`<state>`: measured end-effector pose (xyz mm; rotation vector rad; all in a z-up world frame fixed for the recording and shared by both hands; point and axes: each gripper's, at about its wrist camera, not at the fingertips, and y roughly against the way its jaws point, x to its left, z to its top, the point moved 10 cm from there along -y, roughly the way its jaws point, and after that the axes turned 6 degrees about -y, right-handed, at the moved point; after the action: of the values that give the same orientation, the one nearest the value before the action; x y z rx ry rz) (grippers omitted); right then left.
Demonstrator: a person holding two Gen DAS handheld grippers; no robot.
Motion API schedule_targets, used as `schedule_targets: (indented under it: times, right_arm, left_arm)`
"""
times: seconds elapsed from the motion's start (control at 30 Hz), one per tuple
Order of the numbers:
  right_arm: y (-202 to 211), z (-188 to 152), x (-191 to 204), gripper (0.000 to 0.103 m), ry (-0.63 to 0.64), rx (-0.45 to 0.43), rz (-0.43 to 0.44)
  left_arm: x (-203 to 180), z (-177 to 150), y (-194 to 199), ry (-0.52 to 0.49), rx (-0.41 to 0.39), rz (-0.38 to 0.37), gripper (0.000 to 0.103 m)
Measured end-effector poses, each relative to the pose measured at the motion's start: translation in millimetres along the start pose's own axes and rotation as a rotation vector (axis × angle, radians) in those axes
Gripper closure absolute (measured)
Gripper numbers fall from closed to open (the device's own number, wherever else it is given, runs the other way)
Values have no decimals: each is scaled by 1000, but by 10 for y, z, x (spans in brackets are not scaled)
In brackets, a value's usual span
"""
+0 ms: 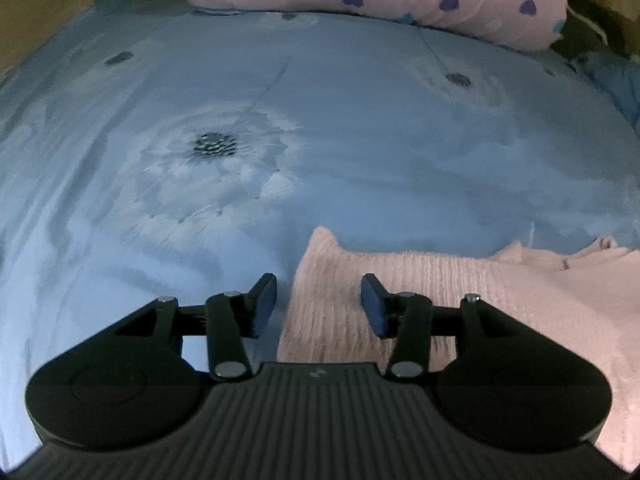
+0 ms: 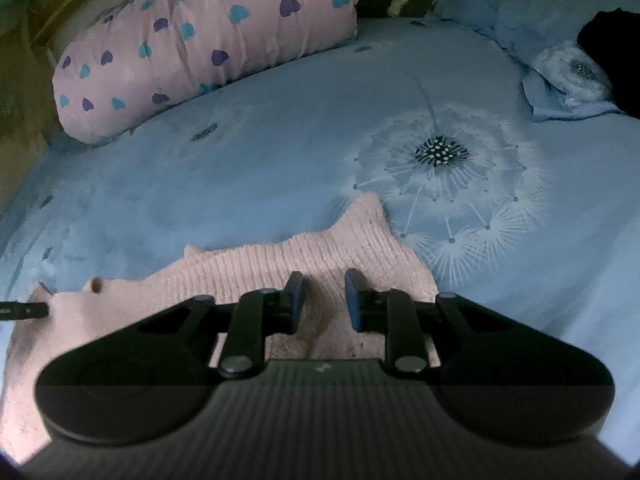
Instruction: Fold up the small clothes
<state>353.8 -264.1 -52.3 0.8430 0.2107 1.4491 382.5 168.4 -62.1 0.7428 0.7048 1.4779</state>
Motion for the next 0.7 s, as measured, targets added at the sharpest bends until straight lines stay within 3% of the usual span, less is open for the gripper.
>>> schedule_targets:
  times: [0.1,0.27,0.37,0.7]
  right_arm:
    - [189,4,-31,75,-42,-12,-4]
    - [597,-140,-26,57,-24,-22,-16]
    - [862,-290,-92,45,-70,-40,-38]
    - [1373,-845,-481,44,-332,-65,-115]
  left_arm:
    - [28,-81,244,1,-7,19,45]
    - [29,-355,648,30,-14,28,30]
    - [23,-545,802,59,-6,12,28]
    - [-18,-995,953,116,16,-88,19]
